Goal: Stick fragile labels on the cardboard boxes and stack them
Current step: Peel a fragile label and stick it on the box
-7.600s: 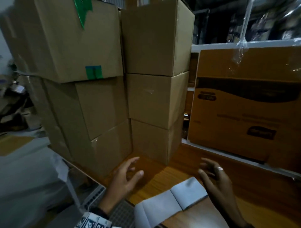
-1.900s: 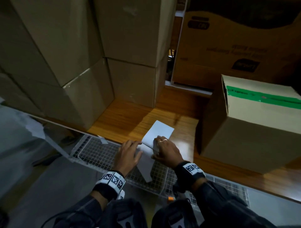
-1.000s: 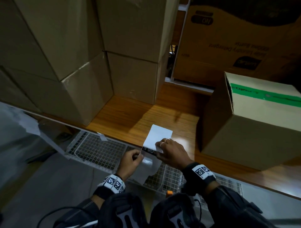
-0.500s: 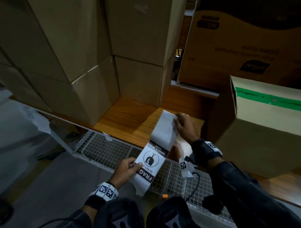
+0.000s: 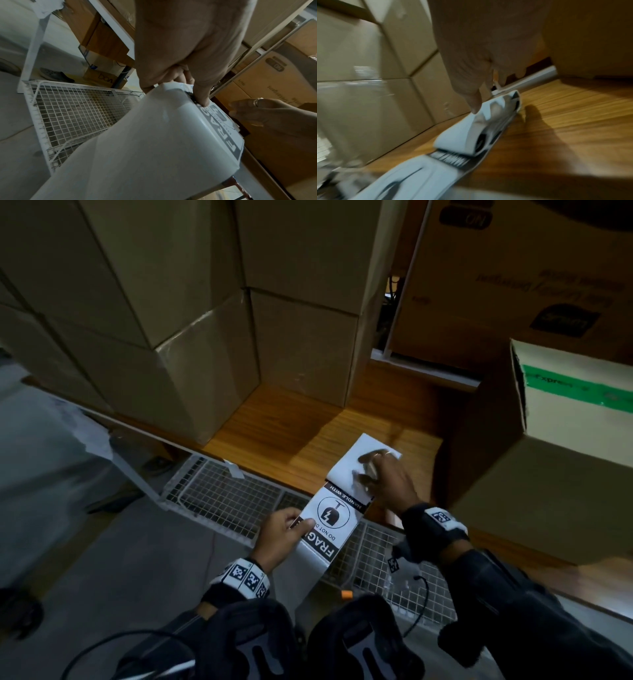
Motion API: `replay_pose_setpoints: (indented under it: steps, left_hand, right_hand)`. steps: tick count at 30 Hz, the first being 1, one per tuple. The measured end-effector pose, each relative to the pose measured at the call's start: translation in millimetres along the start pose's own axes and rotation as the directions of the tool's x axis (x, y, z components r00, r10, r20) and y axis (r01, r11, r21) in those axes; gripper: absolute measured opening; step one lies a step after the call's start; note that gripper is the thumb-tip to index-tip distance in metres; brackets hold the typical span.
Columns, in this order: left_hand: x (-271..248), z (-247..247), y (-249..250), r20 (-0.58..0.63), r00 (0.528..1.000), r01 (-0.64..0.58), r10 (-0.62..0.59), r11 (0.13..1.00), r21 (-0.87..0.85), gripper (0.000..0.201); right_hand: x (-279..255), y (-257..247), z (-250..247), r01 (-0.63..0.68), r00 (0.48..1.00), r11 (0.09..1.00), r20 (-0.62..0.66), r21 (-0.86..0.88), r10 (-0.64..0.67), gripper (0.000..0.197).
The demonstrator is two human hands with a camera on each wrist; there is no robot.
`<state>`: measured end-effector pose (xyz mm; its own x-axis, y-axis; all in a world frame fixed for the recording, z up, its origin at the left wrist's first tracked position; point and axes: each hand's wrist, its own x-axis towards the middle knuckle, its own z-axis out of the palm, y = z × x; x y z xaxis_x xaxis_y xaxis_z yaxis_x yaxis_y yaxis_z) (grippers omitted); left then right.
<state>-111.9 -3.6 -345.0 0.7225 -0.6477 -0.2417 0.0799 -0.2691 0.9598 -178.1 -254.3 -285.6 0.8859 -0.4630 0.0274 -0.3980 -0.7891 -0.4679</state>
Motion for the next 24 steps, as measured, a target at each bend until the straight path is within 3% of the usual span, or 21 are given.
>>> replay_pose_setpoints:
  steps: [4, 9, 12, 15, 17, 19, 22, 24]
  left_hand:
    - [7, 2, 3, -0.032, 0.999, -0.014, 0.014, 1.000, 0.009, 0.014]
    - [10, 1, 1, -0.026, 1.000, -0.003, 0.002, 1.000, -0.019, 0.014]
    - [5, 0, -1, -0.020, 1.000, -0.004, 0.004, 0.999, -0.037, 0.018]
    - [-1, -6, -6, 0.033, 0.999, 0.045, -0.042, 0.995, -0.093, 0.027]
    - [-5, -12, -13, 0.087, 0.994, 0.077, -0.068, 0.991, -0.109, 0.031]
    - [-9, -17, -20, 0.116, 0.991, 0.081, -0.070, 0.992, -0.095, 0.028]
    - [-15, -21, -26, 0.113, 0.992, 0.068, -0.060, 0.996, -0.064, 0.021]
    - [-16, -21, -26, 0.084, 0.995, 0.063, -0.058, 0.996, -0.058, 0.019]
  right_hand:
    - [-18, -4, 11, 0.095, 0.990, 0.967, 0.123, -0.236, -0.067, 0.026]
    - [-3, 3, 5, 0.052, 0.997, 0.968, 0.076, -0.245, -0.034, 0.011]
    - [3, 2, 5, 0.050, 0.996, 0.961, 0.087, -0.273, -0.028, 0.018]
    - [-5, -1, 9, 0.067, 0.996, 0.957, 0.068, -0.283, -0.049, 0.041]
    - [-18, -6, 14, 0.098, 0.995, 0.969, 0.040, -0.226, -0.092, 0.044]
    - [-32, -15, 20, 0.181, 0.983, 0.973, 0.054, -0.144, -0.175, 0.036]
    - [-51, -31, 34, 0.347, 0.933, 0.936, 0.130, -0.065, -0.337, 0.016]
    - [-59, -42, 44, 0.420, 0.897, 0.904, 0.185, -0.077, -0.400, 0.015]
